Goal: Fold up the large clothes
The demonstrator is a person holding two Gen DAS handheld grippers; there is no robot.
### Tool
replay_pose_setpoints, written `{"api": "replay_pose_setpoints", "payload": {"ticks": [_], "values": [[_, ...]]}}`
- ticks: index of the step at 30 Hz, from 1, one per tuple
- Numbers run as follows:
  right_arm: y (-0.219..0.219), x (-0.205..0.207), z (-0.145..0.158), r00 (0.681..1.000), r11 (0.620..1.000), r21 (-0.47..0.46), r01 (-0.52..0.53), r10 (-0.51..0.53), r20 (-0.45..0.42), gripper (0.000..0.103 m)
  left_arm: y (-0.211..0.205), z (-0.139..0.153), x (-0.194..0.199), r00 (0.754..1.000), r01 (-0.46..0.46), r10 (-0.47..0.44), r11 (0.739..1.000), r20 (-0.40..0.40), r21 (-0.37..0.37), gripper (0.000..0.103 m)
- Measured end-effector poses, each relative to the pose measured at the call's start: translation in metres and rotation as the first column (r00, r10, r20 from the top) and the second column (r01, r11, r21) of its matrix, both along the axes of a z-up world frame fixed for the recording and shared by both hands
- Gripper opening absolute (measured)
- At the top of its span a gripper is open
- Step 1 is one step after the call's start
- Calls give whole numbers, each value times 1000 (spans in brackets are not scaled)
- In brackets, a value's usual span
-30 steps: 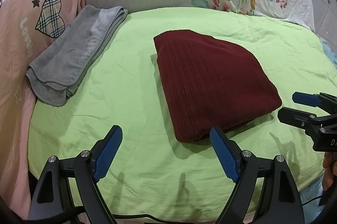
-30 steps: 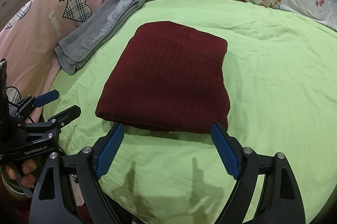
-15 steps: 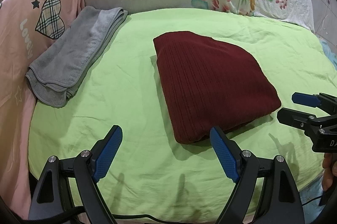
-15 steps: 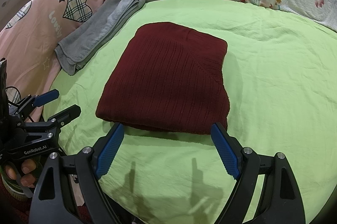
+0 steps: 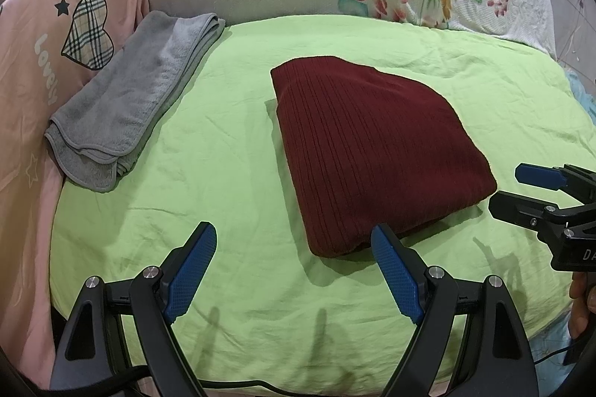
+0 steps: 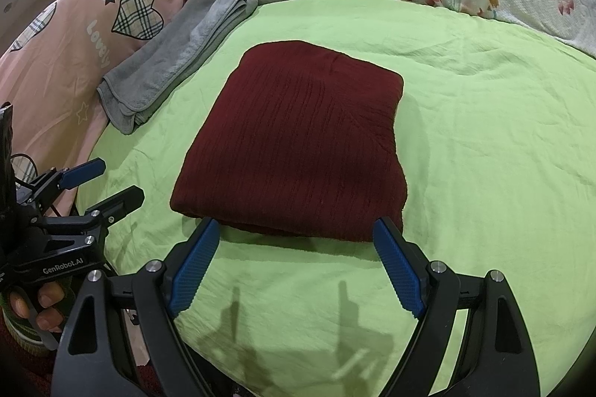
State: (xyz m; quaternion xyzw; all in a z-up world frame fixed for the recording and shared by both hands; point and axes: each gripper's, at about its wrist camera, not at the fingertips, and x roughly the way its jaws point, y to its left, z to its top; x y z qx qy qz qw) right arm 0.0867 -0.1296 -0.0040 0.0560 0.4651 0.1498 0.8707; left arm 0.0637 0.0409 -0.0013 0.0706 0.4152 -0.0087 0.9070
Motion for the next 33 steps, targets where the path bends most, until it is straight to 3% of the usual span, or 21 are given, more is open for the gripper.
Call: {"api": "replay_pose_setpoints", "payload": {"ticks": [33], "values": [[-6,21,0,1000,1000,2,3,-3,4,85,0,0,20,999,-38,38,999,-4,-2,84]]}}
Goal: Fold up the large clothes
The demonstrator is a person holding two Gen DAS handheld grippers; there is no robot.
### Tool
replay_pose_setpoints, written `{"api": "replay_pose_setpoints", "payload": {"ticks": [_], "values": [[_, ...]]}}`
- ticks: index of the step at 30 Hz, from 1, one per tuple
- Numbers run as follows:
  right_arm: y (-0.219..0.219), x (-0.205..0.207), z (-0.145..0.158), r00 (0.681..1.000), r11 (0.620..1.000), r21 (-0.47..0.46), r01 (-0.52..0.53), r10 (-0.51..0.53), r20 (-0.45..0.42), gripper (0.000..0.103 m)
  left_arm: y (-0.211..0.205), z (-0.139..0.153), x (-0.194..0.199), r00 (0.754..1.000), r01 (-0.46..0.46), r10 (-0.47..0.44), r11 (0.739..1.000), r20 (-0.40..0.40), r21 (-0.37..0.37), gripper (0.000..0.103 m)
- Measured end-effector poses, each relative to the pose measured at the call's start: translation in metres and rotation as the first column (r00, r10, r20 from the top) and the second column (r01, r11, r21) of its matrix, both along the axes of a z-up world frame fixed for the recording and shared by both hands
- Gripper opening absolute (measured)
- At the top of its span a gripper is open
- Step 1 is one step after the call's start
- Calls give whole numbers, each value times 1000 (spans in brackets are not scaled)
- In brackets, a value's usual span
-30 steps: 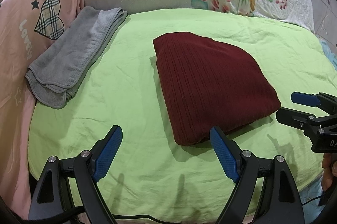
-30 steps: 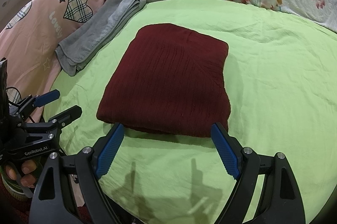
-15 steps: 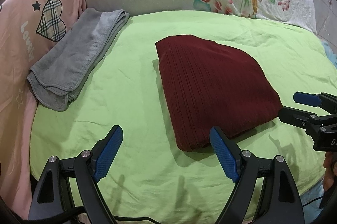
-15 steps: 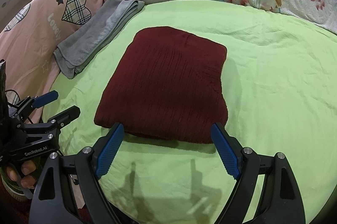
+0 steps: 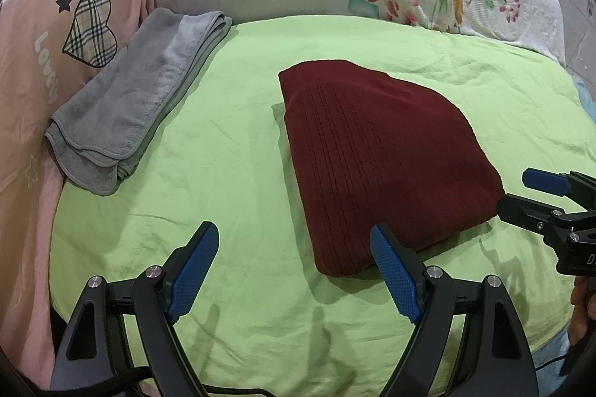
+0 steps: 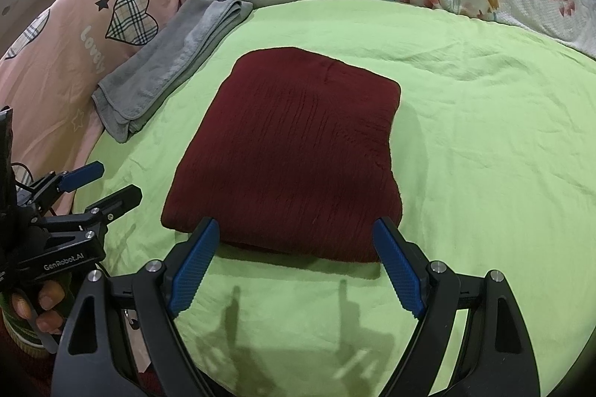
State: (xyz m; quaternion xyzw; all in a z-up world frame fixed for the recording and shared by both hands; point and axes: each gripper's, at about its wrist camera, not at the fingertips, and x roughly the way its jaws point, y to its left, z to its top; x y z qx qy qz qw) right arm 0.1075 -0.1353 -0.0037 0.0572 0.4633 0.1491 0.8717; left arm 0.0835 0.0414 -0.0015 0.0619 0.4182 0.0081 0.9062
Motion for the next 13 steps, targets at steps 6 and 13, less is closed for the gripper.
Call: {"api": "replay_pose_setpoints", "payload": {"ticks": [6,13], "values": [[-1,3,-2,1000,1000,2,1,-1,-1,85,-3,-1,2,1000,-5,5,1000,-5,0,84],[-2,6,-4,1000,1000,-3,4,-4,-2,85,-1,-3,7,1000,-15,15,1000,-16,-9,84]]}}
